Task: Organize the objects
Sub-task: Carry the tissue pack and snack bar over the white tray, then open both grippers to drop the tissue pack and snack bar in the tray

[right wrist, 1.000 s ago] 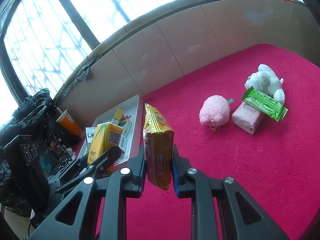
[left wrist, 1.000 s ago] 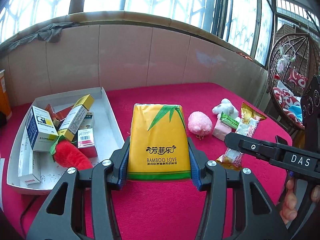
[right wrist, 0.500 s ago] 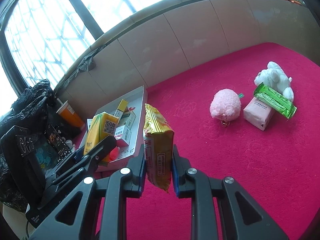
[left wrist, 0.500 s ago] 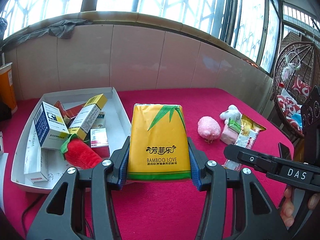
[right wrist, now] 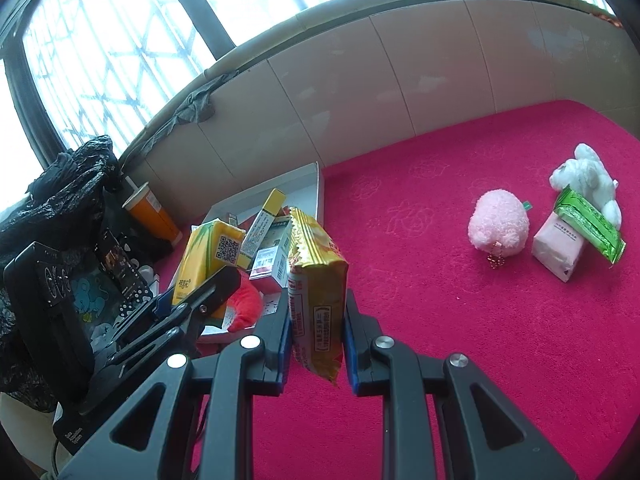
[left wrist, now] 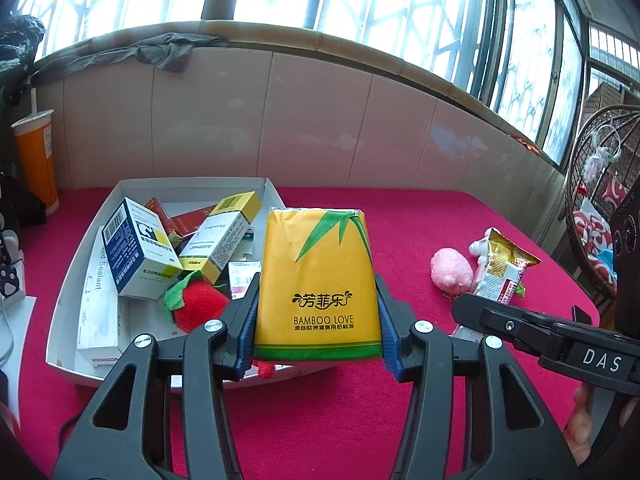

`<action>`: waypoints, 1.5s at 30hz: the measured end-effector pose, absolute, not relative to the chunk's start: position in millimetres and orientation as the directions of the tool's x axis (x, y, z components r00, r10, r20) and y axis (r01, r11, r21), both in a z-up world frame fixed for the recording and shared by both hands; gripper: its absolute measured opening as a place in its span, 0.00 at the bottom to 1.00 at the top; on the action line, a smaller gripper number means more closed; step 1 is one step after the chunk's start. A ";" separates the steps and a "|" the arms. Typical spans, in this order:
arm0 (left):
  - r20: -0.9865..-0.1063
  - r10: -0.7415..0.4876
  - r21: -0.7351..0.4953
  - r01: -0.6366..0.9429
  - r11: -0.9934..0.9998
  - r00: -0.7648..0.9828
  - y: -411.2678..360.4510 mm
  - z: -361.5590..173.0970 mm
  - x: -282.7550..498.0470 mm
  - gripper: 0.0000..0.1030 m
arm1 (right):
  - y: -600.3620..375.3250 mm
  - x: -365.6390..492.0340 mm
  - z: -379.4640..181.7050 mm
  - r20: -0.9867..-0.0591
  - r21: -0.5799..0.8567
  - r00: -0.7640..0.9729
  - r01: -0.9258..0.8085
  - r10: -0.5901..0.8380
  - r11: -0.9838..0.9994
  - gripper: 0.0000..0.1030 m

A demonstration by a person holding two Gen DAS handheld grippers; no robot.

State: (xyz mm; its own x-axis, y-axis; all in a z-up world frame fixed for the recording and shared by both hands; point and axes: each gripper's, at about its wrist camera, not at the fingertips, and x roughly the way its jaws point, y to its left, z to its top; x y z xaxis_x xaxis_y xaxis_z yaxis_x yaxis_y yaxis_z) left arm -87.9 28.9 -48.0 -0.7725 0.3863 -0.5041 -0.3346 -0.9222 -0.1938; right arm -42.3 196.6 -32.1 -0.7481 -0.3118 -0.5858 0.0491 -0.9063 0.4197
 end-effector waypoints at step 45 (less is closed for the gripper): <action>-0.497 0.035 -0.179 0.063 -0.982 -0.867 -77.1 -60.9 -131.3 1.00 | 109.1 -149.1 -62.8 -0.699 0.153 -0.686 0.132 -0.201 -0.979 0.83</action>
